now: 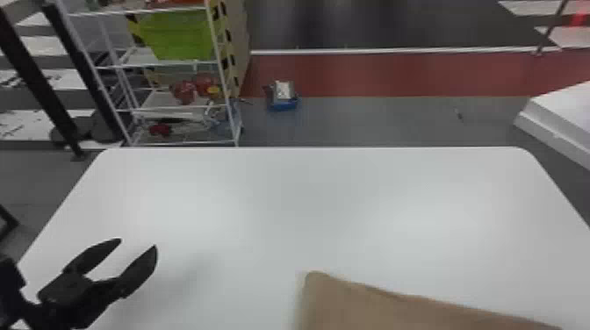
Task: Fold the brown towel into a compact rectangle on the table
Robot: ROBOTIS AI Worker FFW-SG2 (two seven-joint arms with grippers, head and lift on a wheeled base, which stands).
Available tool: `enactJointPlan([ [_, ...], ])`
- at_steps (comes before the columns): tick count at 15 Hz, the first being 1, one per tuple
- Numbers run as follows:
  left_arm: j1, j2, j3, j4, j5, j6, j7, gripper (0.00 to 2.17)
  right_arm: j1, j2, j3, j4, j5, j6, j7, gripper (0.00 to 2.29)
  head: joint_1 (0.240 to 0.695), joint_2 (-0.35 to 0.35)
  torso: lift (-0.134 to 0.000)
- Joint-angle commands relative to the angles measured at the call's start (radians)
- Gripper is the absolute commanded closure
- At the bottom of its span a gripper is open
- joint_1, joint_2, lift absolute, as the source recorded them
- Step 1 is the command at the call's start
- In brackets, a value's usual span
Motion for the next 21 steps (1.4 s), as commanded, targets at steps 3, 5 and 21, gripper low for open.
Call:
enactJointPlan([
  [3,-0.004,-0.004,-0.009,0.001,-0.008,0.002,0.000,0.05,0.004,-0.002,0.003,0.032,0.068,-0.004,0.005,1.00,0.695,0.035,-0.123],
  [5,-0.004,-0.004,-0.009,0.001,-0.006,-0.001,0.000,0.05,-0.006,0.001,0.000,0.034,0.056,0.030,0.005,0.48,0.695,0.022,-0.123],
  [21,0.016,-0.004,0.002,0.006,-0.005,-0.035,-0.003,0.05,0.039,0.011,-0.001,0.000,0.208,-0.114,0.005,0.28,0.695,-0.009,-0.123],
])
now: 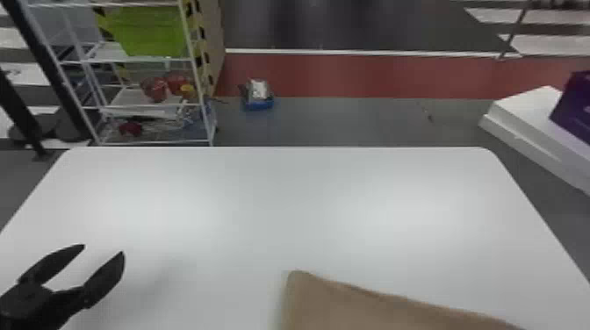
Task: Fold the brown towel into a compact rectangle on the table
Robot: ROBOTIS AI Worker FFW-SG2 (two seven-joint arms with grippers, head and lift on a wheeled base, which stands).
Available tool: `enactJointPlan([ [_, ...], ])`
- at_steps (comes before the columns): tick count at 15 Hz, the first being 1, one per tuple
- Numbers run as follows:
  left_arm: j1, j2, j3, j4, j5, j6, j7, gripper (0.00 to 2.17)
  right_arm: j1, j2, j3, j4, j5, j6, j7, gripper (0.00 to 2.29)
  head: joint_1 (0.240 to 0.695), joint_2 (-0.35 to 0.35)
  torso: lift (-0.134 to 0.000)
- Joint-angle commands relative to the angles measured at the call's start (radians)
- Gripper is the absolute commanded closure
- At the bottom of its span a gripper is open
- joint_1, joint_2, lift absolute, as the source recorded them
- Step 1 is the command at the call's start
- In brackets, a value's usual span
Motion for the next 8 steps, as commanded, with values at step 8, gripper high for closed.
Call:
enactJointPlan([
  [8,0.006,-0.004,0.038,0.009,0.012,-0.014,-0.018,0.05,-0.063,0.020,0.125,-0.003,0.099,0.015,-0.008,0.34,0.695,0.058,-0.123],
])
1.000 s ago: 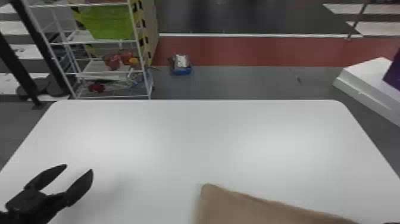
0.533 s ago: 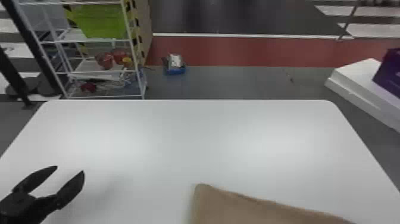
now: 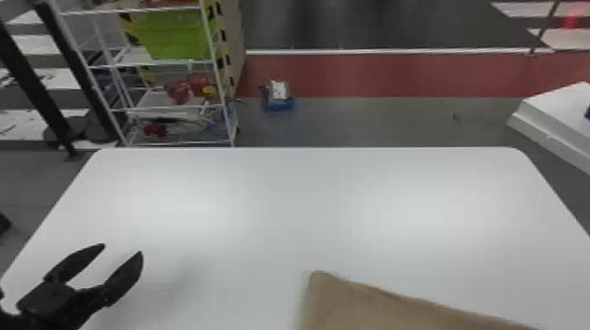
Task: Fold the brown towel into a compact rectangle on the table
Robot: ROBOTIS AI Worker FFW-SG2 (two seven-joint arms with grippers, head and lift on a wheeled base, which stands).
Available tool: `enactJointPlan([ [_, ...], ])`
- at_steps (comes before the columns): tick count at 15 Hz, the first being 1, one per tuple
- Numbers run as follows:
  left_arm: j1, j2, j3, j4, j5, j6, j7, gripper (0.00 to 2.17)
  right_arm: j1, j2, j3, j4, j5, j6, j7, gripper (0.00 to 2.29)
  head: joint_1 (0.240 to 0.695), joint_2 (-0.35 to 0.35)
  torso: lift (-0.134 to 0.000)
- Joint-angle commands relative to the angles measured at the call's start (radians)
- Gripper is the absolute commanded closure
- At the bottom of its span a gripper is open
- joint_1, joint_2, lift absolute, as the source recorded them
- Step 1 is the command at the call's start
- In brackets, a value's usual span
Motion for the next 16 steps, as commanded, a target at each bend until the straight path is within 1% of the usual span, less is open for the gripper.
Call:
enactJointPlan([
  [1,0.001,-0.004,0.010,0.005,0.002,0.000,-0.002,0.05,-0.008,0.011,0.022,-0.002,0.018,0.005,-0.007,0.34,0.695,0.078,-0.123],
  [3,0.001,-0.004,0.020,0.005,0.005,-0.003,-0.004,0.05,-0.008,0.014,0.028,-0.002,0.035,0.002,-0.029,0.35,0.695,0.097,-0.123],
  [5,0.001,-0.004,0.021,0.007,0.007,-0.006,-0.005,0.05,-0.008,0.017,0.031,0.000,0.049,0.005,-0.052,0.62,0.695,0.119,-0.123],
  [7,0.001,-0.004,0.020,0.008,0.005,-0.006,-0.004,0.05,-0.008,0.022,0.031,0.000,0.047,0.008,-0.061,0.70,0.695,0.126,-0.123],
  [8,-0.001,-0.004,0.020,0.008,0.005,-0.006,-0.005,0.05,-0.008,0.022,0.030,0.001,0.029,0.020,-0.066,1.06,0.695,0.128,-0.123],
  [9,0.001,-0.004,0.020,0.007,0.005,-0.006,-0.004,0.05,-0.012,0.022,0.027,0.001,0.004,0.024,-0.066,1.21,0.695,0.129,-0.123],
  [11,-0.001,-0.004,0.020,0.007,0.005,-0.006,-0.004,0.05,-0.017,0.025,0.019,0.003,-0.010,0.027,-0.079,1.21,0.695,0.136,-0.123],
  [13,-0.001,-0.004,0.020,0.007,0.004,-0.006,-0.004,0.05,-0.020,0.025,0.007,0.003,-0.071,0.045,-0.073,1.21,0.695,0.138,-0.123],
  [16,-0.001,-0.004,0.020,0.002,0.004,-0.006,-0.004,0.05,-0.018,0.025,0.005,0.003,-0.080,0.045,-0.061,1.21,0.695,0.141,-0.123],
])
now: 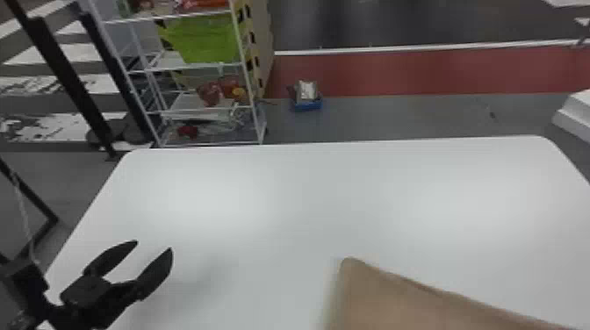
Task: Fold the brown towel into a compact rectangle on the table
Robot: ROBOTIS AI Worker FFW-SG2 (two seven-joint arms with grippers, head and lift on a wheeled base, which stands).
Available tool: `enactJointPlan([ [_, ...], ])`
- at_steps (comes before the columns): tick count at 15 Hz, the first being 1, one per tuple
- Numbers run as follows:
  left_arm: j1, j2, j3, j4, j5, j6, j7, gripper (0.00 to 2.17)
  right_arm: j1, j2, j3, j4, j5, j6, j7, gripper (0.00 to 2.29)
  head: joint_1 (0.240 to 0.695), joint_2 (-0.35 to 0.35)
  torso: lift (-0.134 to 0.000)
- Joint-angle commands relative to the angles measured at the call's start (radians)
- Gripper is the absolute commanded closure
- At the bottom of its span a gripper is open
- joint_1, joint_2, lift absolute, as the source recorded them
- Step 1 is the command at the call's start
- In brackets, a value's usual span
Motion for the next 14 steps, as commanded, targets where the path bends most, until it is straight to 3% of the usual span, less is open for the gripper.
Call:
enactJointPlan([
  [1,0.000,-0.004,-0.001,-0.004,0.000,0.000,0.000,0.05,0.001,0.000,-0.005,-0.002,-0.013,0.000,0.002,1.21,0.695,0.141,-0.123],
  [9,-0.002,-0.004,-0.009,-0.012,-0.008,0.003,0.000,0.05,-0.036,0.026,-0.037,-0.094,-0.206,0.062,0.057,1.21,0.695,0.154,-0.123],
  [11,-0.002,-0.004,-0.009,-0.013,-0.008,0.003,0.000,0.05,-0.075,0.040,-0.015,-0.123,-0.215,0.105,0.062,1.21,0.695,0.168,-0.123],
  [14,0.000,-0.004,-0.001,-0.013,-0.005,0.003,-0.006,0.05,-0.139,0.046,0.086,-0.158,-0.192,0.184,0.070,1.21,0.695,0.192,-0.123],
])
